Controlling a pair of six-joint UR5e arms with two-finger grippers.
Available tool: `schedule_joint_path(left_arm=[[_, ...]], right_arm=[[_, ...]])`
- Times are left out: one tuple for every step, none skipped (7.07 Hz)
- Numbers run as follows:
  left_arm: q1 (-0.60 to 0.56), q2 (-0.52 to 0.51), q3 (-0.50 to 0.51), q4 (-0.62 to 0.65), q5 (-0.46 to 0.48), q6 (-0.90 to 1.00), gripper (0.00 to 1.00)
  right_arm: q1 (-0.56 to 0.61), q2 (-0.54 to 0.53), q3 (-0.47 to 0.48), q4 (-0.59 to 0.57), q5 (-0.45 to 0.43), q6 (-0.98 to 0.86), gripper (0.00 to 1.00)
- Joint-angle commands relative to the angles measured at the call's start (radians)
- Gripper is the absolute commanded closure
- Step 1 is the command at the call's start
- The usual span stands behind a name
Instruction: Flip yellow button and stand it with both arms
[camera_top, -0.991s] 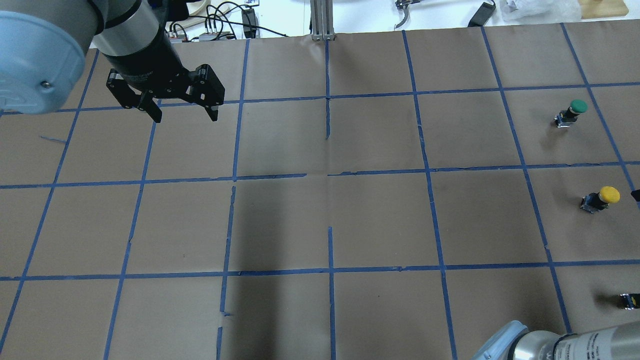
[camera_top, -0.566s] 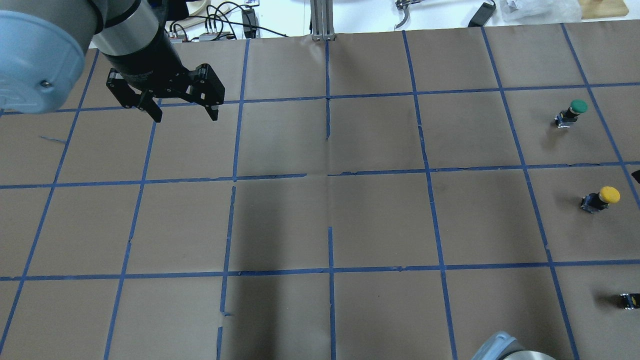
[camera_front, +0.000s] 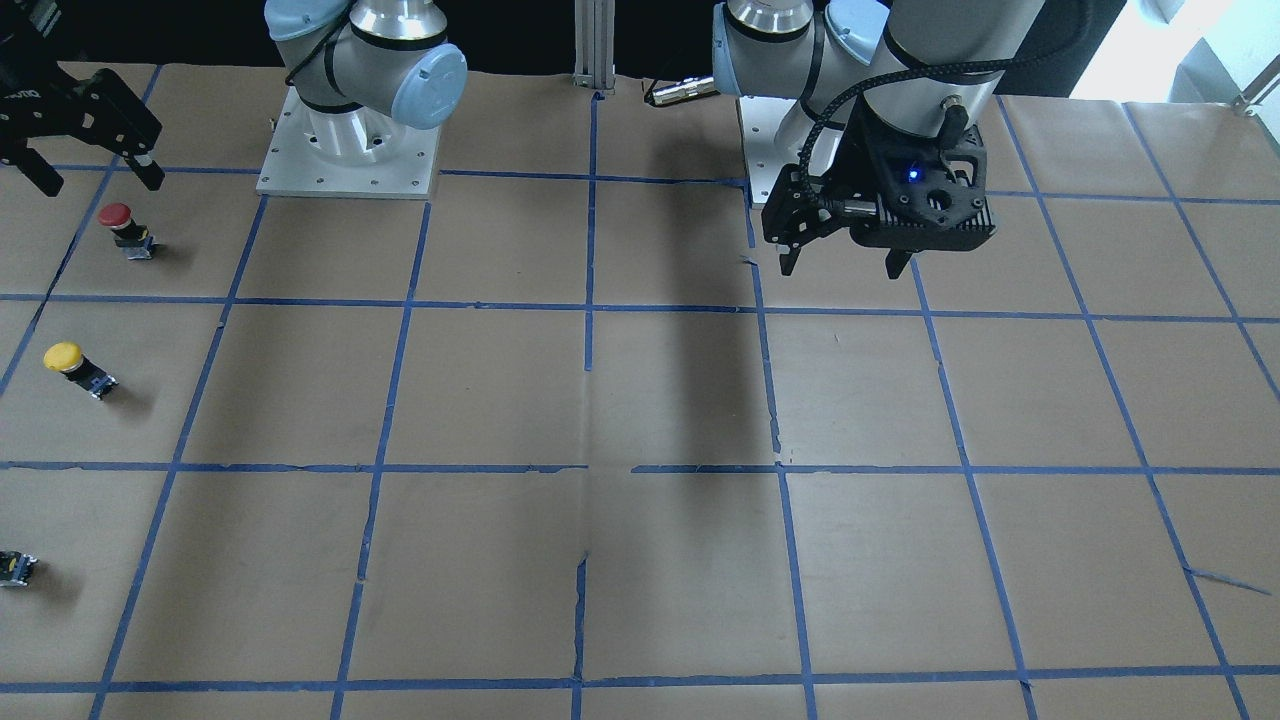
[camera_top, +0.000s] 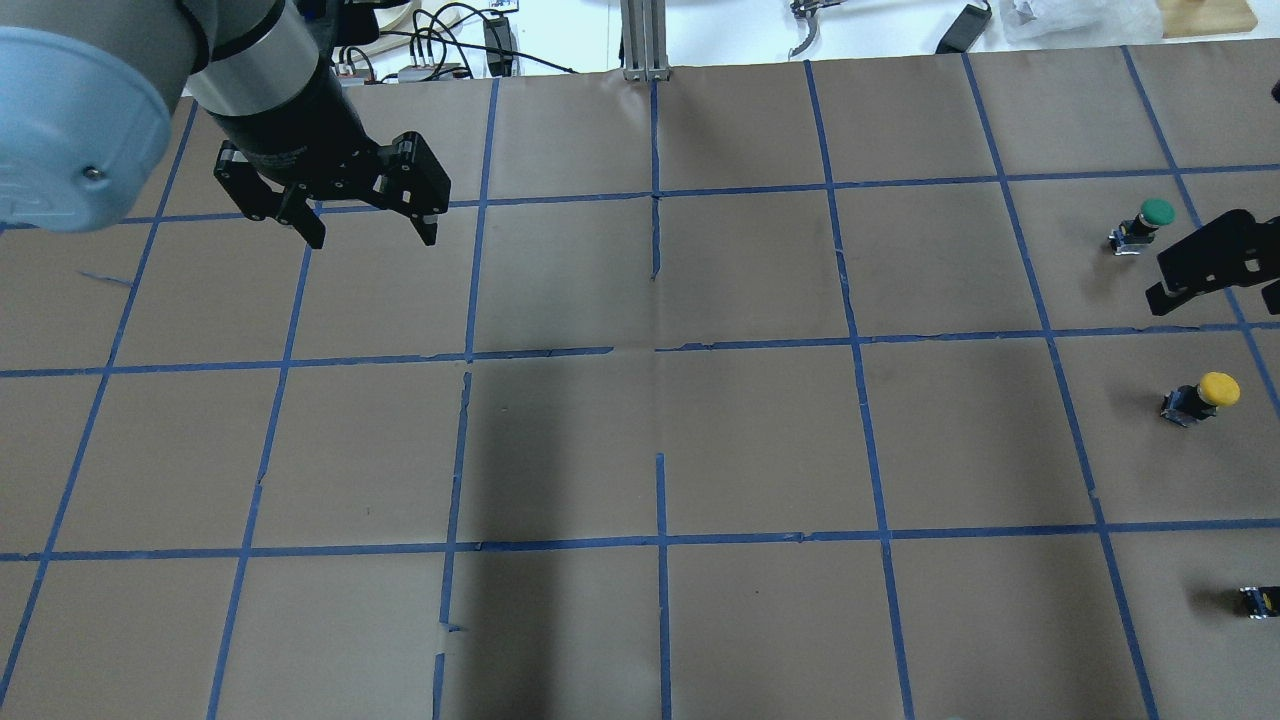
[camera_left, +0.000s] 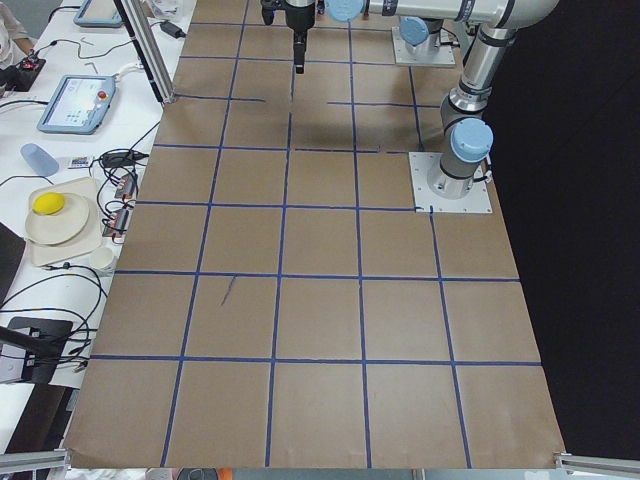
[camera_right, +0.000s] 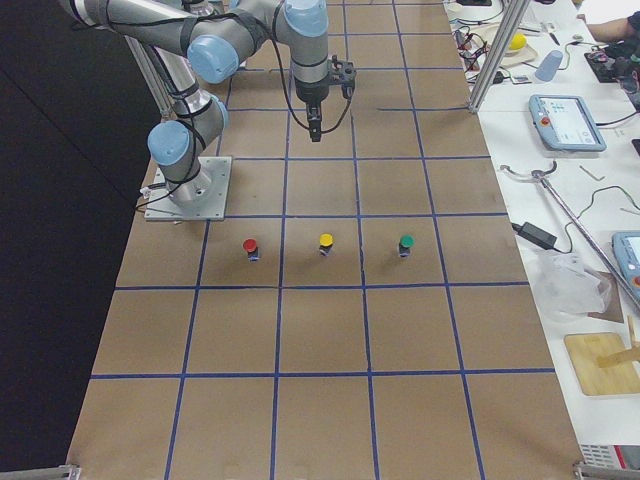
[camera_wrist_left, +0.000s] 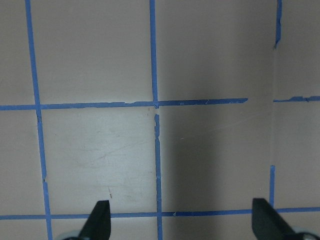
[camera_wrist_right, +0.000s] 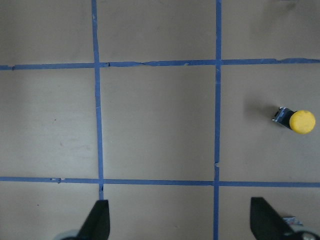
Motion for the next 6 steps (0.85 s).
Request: schedule_joint_path(left_arm=[[0.003, 0.003, -0.009, 0.000, 0.006, 0.004, 0.00], [0.003, -0.002, -0.009, 0.008, 0.004, 0.007, 0.00], [0.003, -0.002, -0.012, 0.008, 0.004, 0.009, 0.00], [0.003, -0.002, -0.011, 0.008, 0.006, 0.009, 0.00], [0.003, -0.002, -0.011, 0.008, 0.003, 0.009, 0.00], [0.003, -0.002, -0.011, 0.008, 0.003, 0.009, 0.00]], right_arm=[[0.115, -0.004, -0.008, 0.006, -0.037, 0.270, 0.00], [0.169, -0.004, -0.046, 0.027, -0.045, 0.354, 0.00], [0.223, -0.001, -0.094, 0.112, -0.030, 0.459, 0.00], [0.276, 0.027, -0.090, 0.116, -0.033, 0.517, 0.00], [0.342, 0.036, -0.090, 0.107, -0.047, 0.523, 0.00], [0.388, 0.042, -0.087, 0.077, -0.056, 0.523, 0.00]])
